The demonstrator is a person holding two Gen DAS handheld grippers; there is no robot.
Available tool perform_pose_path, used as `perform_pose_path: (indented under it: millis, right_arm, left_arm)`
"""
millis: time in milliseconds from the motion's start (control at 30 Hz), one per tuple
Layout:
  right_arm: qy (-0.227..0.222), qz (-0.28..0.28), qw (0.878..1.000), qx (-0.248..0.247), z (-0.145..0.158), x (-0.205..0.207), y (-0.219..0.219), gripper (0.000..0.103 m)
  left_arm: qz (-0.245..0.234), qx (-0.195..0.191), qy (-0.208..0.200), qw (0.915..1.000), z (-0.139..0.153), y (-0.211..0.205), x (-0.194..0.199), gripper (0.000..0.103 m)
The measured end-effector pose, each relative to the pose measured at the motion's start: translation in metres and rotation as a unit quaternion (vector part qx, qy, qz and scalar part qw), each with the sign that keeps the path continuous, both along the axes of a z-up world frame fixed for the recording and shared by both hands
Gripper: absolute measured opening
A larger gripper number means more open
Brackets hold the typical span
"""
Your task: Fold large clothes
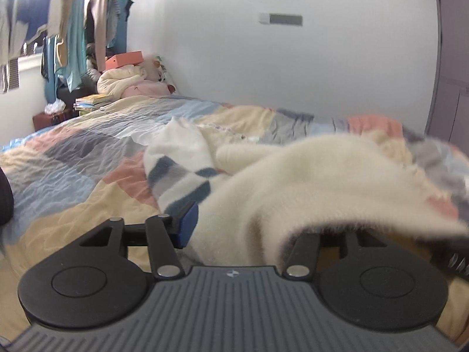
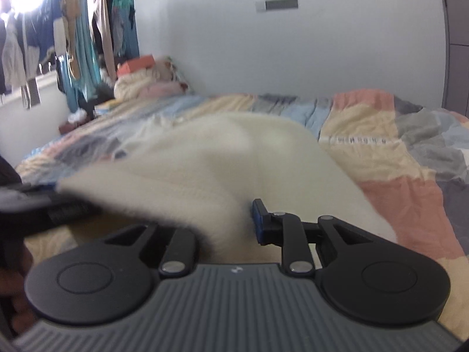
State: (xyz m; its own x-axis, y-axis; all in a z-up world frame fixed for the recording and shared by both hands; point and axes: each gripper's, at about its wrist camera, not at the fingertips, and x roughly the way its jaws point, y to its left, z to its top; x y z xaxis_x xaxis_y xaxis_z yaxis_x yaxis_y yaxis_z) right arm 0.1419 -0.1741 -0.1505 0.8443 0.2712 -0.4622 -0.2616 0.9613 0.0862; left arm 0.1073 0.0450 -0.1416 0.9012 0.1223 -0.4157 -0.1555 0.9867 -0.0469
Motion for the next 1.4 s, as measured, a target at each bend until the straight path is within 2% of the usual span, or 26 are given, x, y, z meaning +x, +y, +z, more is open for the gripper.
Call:
perform_pose_path:
  millis: [33,167,267,367,433,633,733,767,933,1033,1133,1300,1400]
  right_arm:
    - [0.008,0.000,1.000,-0.002,-0.001,0.002,0.001,0.024]
    - [0.043,0.017,0.999,-0.027,-0.013,0.007,0.011,0.028]
    - [0.045,0.017,0.998,-0.034,-0.014,0.004,0.012,0.030]
    - [0.047,-0.006,0.999,-0.022,-0.012,0.004,0.003,0.043]
    - [0.033,-0.017,0.999,-0.024,-0.009,-0.002,0.000,0.044]
    - [-0.032,-0.070,0.997,-0.013,0.012,-0.020,-0.019,0.043]
    - [-0.047,-0.069,0.996,0.007,0.023,-0.026,-0.031,0.033]
    - [-0.051,-0.068,0.996,0.008,0.026,-0.027,-0.033,0.028]
    - [-0.066,-0.057,0.996,0.025,0.051,-0.031,-0.040,0.022]
    - [-0.093,-0.047,0.994,0.031,0.082,-0.031,-0.041,0.020]
    - [-0.126,-0.034,0.991,0.027,0.123,-0.025,-0.039,0.020]
    - [-0.159,-0.013,0.986,0.039,0.209,-0.007,-0.033,0.019]
    - [-0.188,0.013,0.979,0.076,0.267,-0.011,-0.035,0.019]
  left_arm:
    - [-0.009,-0.017,-0.011,0.9997,0.002,0.003,-0.004,0.051]
    - [0.003,-0.034,-0.032,0.9989,0.009,0.007,-0.012,0.051]
    - [0.007,-0.059,-0.027,0.9979,0.010,0.013,-0.012,0.051]
    - [0.007,-0.076,-0.029,0.9967,0.010,0.018,-0.015,0.051]
    - [0.005,-0.095,-0.031,0.9950,0.009,0.024,-0.012,0.051]
    - [-0.015,-0.141,-0.055,0.9883,0.014,0.029,-0.024,0.051]
    - [-0.028,-0.144,-0.066,0.9870,0.020,0.027,-0.036,0.050]
    - [-0.035,-0.143,-0.070,0.9866,0.022,0.025,-0.040,0.048]
    - [-0.053,-0.131,-0.083,0.9865,0.039,0.014,-0.054,0.030]
    - [-0.049,-0.102,-0.086,0.9898,0.065,0.006,-0.057,0.028]
    - [-0.048,-0.094,-0.107,0.9887,0.104,0.004,-0.060,0.026]
    - [-0.046,-0.104,-0.154,0.9815,0.197,0.012,-0.062,0.025]
    - [-0.054,-0.120,-0.189,0.9731,0.264,0.020,-0.078,0.023]
